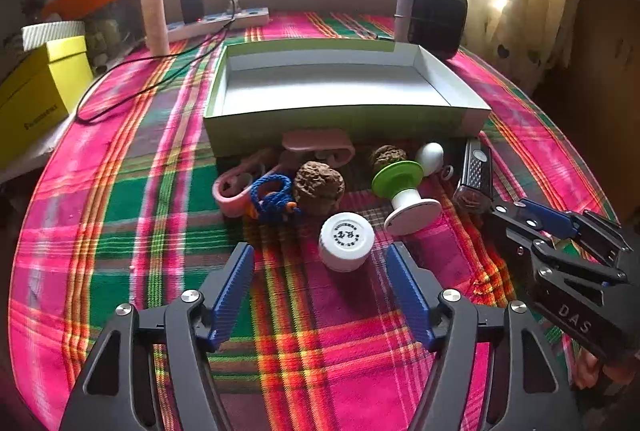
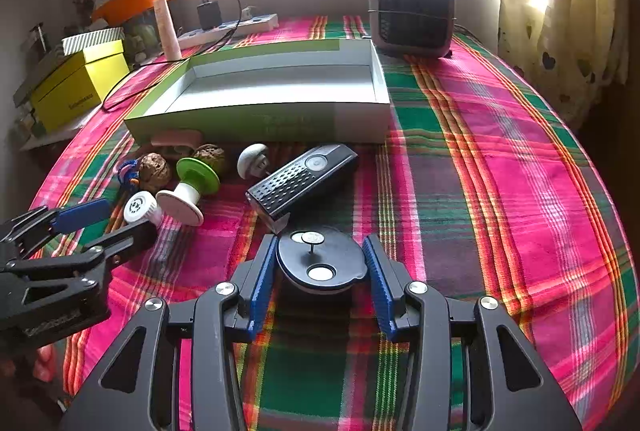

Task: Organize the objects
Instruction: 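Close right tool on black disc while left tool grasps white round container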

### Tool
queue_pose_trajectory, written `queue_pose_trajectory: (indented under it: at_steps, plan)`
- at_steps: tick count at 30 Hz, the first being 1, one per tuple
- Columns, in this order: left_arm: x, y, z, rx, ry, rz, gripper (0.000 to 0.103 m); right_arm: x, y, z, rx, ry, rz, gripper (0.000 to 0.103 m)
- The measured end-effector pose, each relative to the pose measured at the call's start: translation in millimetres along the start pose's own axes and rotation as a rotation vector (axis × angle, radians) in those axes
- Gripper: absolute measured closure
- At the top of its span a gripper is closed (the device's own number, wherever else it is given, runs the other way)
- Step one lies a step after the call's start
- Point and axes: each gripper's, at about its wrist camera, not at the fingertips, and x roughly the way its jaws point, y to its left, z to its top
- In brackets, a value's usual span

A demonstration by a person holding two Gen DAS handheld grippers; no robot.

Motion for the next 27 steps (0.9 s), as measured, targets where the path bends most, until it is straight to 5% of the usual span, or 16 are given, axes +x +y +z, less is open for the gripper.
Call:
queue_pose_trajectory:
  at_steps: [18,27]
  plan:
    - [5.8,-5.4,5.2,0.000,-0.007,0.046,0.072,0.0,-3.7,-1.0,-0.004,-0.008,0.023,0.059]
    - [5.2,-3.8,4.8,-0.009,-0.007,0.051,0.077,0.0,-3.7,-1.1,-0.002,-0.009,0.024,0.059]
